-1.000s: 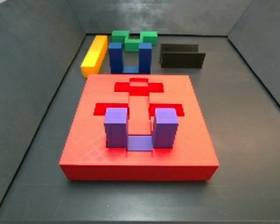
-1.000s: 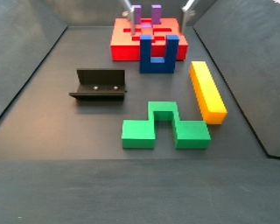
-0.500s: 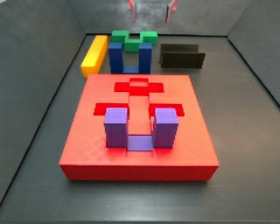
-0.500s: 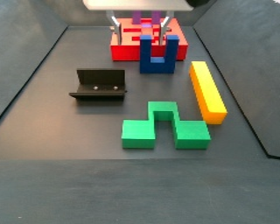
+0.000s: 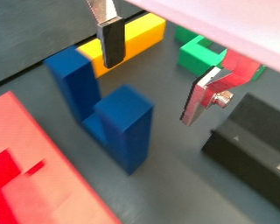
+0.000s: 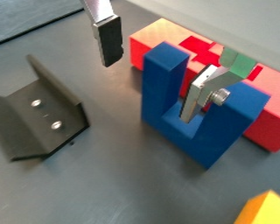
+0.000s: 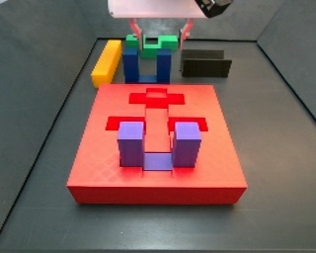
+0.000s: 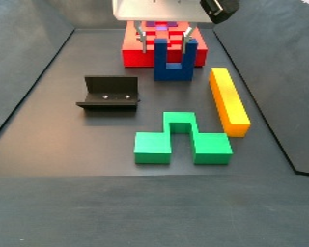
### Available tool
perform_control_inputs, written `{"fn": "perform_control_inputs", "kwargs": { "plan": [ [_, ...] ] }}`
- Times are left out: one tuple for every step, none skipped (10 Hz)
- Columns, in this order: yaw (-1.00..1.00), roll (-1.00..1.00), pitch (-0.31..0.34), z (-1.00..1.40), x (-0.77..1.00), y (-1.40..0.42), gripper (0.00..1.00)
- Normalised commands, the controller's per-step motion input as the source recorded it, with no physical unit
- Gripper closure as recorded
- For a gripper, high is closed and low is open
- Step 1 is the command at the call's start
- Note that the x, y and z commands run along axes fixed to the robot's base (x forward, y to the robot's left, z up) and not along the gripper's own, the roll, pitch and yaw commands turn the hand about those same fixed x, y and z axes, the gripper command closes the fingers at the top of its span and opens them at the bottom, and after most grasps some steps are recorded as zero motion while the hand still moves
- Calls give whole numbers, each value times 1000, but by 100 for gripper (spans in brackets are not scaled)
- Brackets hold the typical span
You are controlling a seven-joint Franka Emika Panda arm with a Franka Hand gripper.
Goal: Pick up the blue object. Move up. Move to above the board. Insert the blue object.
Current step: Pick up the blue object.
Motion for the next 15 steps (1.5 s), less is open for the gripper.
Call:
{"fn": "perform_control_inputs", "kwargs": {
  "plan": [
    [0,34,0,0,169,-374,0],
    [0,33,0,0,126,-337,0],
    [0,54,0,-57,31,-300,0],
    [0,124,0,-254,0,-200,0],
    [0,7,0,-329,0,0,0],
    [3,-23,0,-349,0,103,0],
    [9,-1,0,-297,3,0,0],
    [0,0,0,-191,0,0,0],
    [0,11,0,-26,-14,-6,0],
    [0,69,0,0,0,-97,0],
    [-14,253,17,0,157,-237,0],
    [-14,277,50,0,289,-200,0],
    [-17,221,49,0,243,-154,0],
    [0,131,31,-26,74,0,0],
    [0,41,53,-9,97,134,0]
  ]
}}
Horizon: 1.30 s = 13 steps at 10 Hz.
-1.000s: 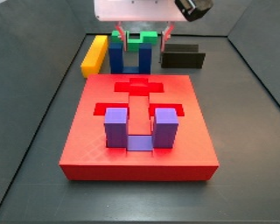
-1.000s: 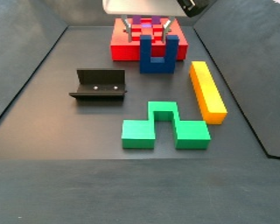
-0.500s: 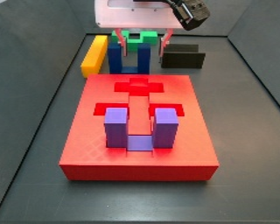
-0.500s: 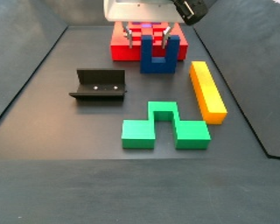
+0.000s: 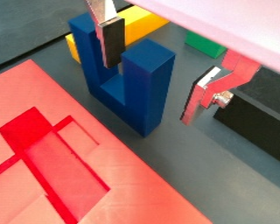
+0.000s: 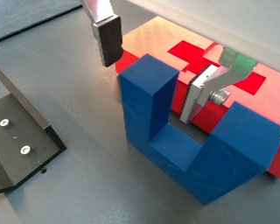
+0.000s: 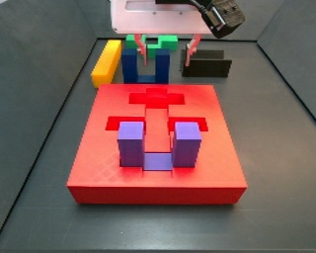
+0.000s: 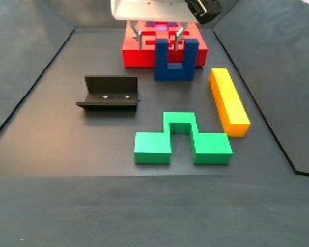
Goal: Pick up the blue object. Move up. Move to above the board. Insert the blue object.
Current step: Pick up the blue object.
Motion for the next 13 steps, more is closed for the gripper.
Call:
{"fn": "perform_control_inputs", "kwargs": {
  "plan": [
    [9,0,47,-11,86,180,0],
    [37,0,31,-9,0,217,0],
    [46,0,11,-40,0,37,0],
    [0,21,0,-57,0,-23,0],
    [0,41,0,-66,0,-43,0],
    [-6,67,0,-69,0,-63,0],
    [0,26,0,0,0,-23,0],
    [0,0,0,0,0,0,0],
    [0,0,0,0,0,0,100],
    [0,0,0,0,0,0,100],
    [0,0,0,0,0,0,100],
    [0,0,0,0,0,0,100],
    [0,0,0,0,0,0,100]
  ]
}}
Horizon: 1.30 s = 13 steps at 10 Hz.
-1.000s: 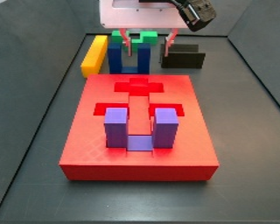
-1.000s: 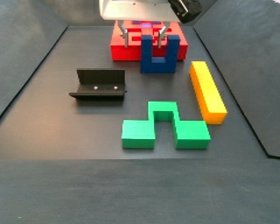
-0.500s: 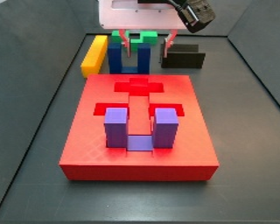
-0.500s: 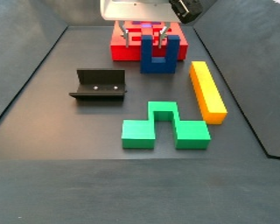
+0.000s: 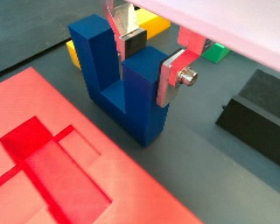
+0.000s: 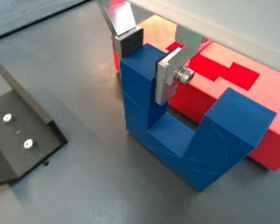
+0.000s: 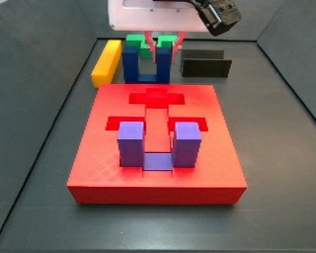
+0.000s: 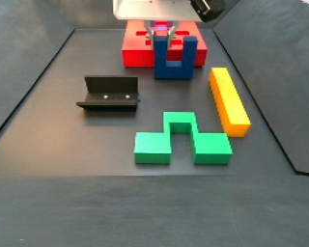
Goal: Pick up the blue object. Move up. Move to above the board. Insert the blue object.
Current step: Pick up the blue object, then move up.
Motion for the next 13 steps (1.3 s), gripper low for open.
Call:
{"fn": "perform_control_inputs", "kwargs": {
  "plan": [
    [0,0,0,0,0,0,100],
    [0,0,0,0,0,0,100],
    [0,0,0,0,0,0,100],
    [0,0,0,0,0,0,100],
    [0,0,0,0,0,0,100],
    [0,0,0,0,0,0,100],
    [0,0,0,0,0,0,100],
    [0,0,0,0,0,0,100],
    [0,0,0,0,0,0,100],
    [0,0,0,0,0,0,100],
    [0,0,0,0,0,0,100],
    [0,0,0,833,0,0,100],
    [-22,2,36,783,-69,-9,100]
  ]
}}
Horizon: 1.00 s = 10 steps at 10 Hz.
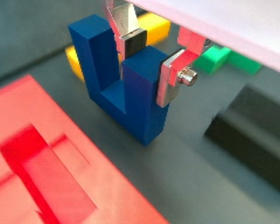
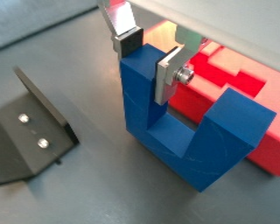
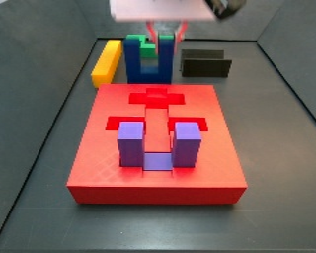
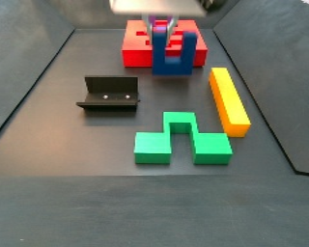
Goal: Pick up the blue object. Move up. Move to above the board. Insert the blue object.
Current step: Move up, then move to above the board.
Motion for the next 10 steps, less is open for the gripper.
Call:
{"fn": "perform_control_inputs", "kwargs": {
  "plan": [
    [-24,-17,63,534,-106,-8,100],
    [-17,-45,31,250,-44,0,100],
    [0,0,0,1400,0,0,100],
    [5,0,2,1400,-1,-1,100],
    [-5,-25,30,1400,-48,-2,100],
    [-6,-45,21,1400,29,6,100],
    [-9,-38,72,986,45,1,100],
    [-11,-45,82,500,24,1,100],
    [-9,-49,53,258,33,3,100],
    [-1,-49,48,196,24,4,100]
  ]
}}
